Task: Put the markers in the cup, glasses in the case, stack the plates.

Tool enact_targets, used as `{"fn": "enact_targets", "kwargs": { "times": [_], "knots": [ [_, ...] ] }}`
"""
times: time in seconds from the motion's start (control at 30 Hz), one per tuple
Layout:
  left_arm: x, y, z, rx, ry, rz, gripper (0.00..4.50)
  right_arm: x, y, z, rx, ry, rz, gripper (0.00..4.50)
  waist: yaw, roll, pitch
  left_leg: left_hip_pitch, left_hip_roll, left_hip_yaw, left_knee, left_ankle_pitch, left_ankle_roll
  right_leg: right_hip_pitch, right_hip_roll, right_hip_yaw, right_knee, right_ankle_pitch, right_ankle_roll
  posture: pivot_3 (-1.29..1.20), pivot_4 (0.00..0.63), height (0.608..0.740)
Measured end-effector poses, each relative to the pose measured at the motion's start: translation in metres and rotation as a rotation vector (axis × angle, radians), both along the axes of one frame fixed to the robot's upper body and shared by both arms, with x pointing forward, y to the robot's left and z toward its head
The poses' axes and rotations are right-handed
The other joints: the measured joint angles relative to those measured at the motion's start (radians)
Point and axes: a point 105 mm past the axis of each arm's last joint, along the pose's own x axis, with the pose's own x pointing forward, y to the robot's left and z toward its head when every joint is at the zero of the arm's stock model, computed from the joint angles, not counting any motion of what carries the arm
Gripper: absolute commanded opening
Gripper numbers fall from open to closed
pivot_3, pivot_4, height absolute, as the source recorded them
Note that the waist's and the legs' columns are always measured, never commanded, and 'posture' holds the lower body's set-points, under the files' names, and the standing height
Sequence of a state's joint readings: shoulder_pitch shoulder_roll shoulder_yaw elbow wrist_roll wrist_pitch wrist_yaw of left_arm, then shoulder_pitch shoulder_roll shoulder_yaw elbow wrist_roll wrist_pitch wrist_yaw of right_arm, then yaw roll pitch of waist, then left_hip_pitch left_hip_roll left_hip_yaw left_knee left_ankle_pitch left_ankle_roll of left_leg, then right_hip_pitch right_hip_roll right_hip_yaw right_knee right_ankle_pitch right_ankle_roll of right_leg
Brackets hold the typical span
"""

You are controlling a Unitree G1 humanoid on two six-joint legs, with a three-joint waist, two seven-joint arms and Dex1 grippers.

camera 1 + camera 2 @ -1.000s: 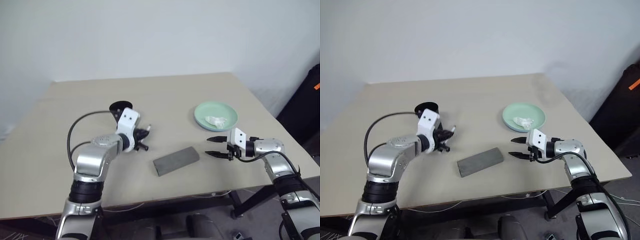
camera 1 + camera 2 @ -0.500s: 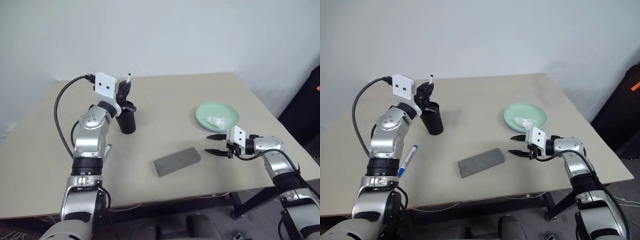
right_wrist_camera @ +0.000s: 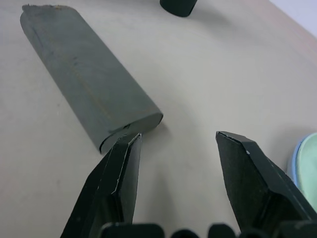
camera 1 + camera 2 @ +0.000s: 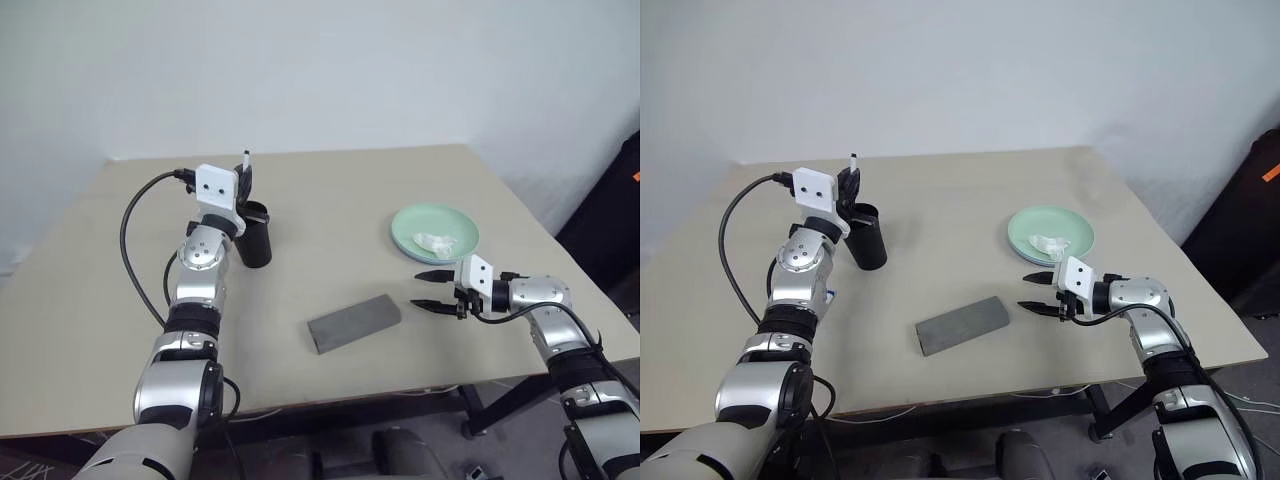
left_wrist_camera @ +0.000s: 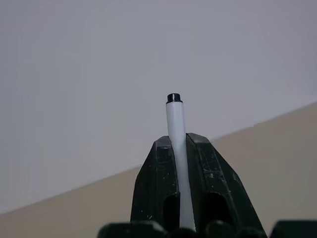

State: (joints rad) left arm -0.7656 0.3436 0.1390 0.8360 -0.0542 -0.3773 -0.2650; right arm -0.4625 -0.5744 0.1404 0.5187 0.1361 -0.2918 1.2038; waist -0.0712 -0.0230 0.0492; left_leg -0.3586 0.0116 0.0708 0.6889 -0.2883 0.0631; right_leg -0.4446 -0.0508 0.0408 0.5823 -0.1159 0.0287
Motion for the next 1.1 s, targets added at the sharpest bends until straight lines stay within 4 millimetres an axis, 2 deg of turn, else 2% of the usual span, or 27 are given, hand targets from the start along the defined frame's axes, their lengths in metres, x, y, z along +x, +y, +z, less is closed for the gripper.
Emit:
{"fn": "enact_targets", "kwargs": {
  "times": [0.13, 0.47, 0.6, 0.67, 0.73, 0.8, 1.0, 1.1],
  "knots": [
    [0.000, 0.000, 0.003, 0.001, -0.016, 0.006, 2.48, 0.000, 0.000, 0.000, -0.001, 0.001, -0.001, 2.61, 0.000, 0.000, 0.000, 0.000, 0.000, 0.000, 0.000, 0.000, 0.000, 0.000, 0.000, 0.000, 0.000, 0.000, 0.000, 0.00, 0.000, 0.740],
    [0.001, 0.001, 0.014, -0.042, -0.026, -0.006, 2.48, 0.000, 0.000, -0.001, 0.000, 0.001, -0.002, 2.61, 0.000, 0.000, 0.000, 0.000, 0.000, 0.000, 0.000, 0.000, 0.000, 0.000, 0.000, -0.001, 0.000, 0.000, 0.000, 0.00, 0.000, 0.740],
    [-0.003, -0.003, 0.043, -0.108, -0.041, -0.074, 2.48, 0.000, 0.000, -0.001, 0.003, 0.001, -0.001, 2.61, 0.000, -0.001, 0.000, -0.001, 0.000, -0.001, 0.000, 0.000, 0.000, 0.000, 0.000, -0.001, 0.000, 0.000, 0.000, 0.00, 0.000, 0.740],
    [-0.008, 0.003, 0.062, -0.114, -0.047, -0.067, 2.48, 0.001, 0.001, 0.000, 0.004, 0.000, -0.001, 2.61, -0.003, -0.001, 0.000, 0.000, 0.001, 0.000, 0.000, 0.000, 0.000, 0.000, 0.000, 0.000, 0.001, 0.000, 0.000, 0.00, 0.000, 0.740],
    [-0.014, 0.016, 0.072, -0.117, -0.013, -0.035, 2.48, 0.002, 0.000, 0.000, 0.004, -0.002, -0.003, 2.61, -0.005, 0.000, 0.000, 0.001, 0.001, 0.000, 0.000, 0.000, 0.000, 0.000, 0.000, 0.000, 0.003, 0.000, 0.000, 0.00, 0.000, 0.740],
    [-0.023, 0.029, 0.070, -0.106, 0.062, -0.007, 2.48, 0.002, 0.000, 0.000, 0.004, -0.004, -0.003, 2.61, -0.005, 0.000, 0.000, 0.002, 0.001, 0.000, 0.000, 0.000, 0.000, 0.000, 0.000, 0.000, 0.004, 0.000, 0.000, 0.00, 0.000, 0.740],
    [-0.040, 0.061, 0.045, -0.061, 0.385, 0.115, 2.48, 0.006, -0.001, 0.002, 0.002, -0.011, 0.000, 2.61, -0.002, -0.001, 0.000, 0.002, 0.001, -0.001, 0.003, 0.000, -0.001, 0.000, 0.000, 0.000, 0.005, -0.001, -0.002, 0.00, 0.000, 0.740],
    [-0.052, 0.068, 0.034, -0.067, 0.525, 0.141, 2.48, 0.007, -0.001, 0.002, 0.001, -0.005, 0.004, 2.61, -0.002, -0.001, 0.000, 0.002, 0.001, -0.002, 0.003, 0.000, -0.001, 0.000, 0.000, 0.000, 0.004, -0.001, -0.002, 0.00, 0.000, 0.740]
  ]
}}
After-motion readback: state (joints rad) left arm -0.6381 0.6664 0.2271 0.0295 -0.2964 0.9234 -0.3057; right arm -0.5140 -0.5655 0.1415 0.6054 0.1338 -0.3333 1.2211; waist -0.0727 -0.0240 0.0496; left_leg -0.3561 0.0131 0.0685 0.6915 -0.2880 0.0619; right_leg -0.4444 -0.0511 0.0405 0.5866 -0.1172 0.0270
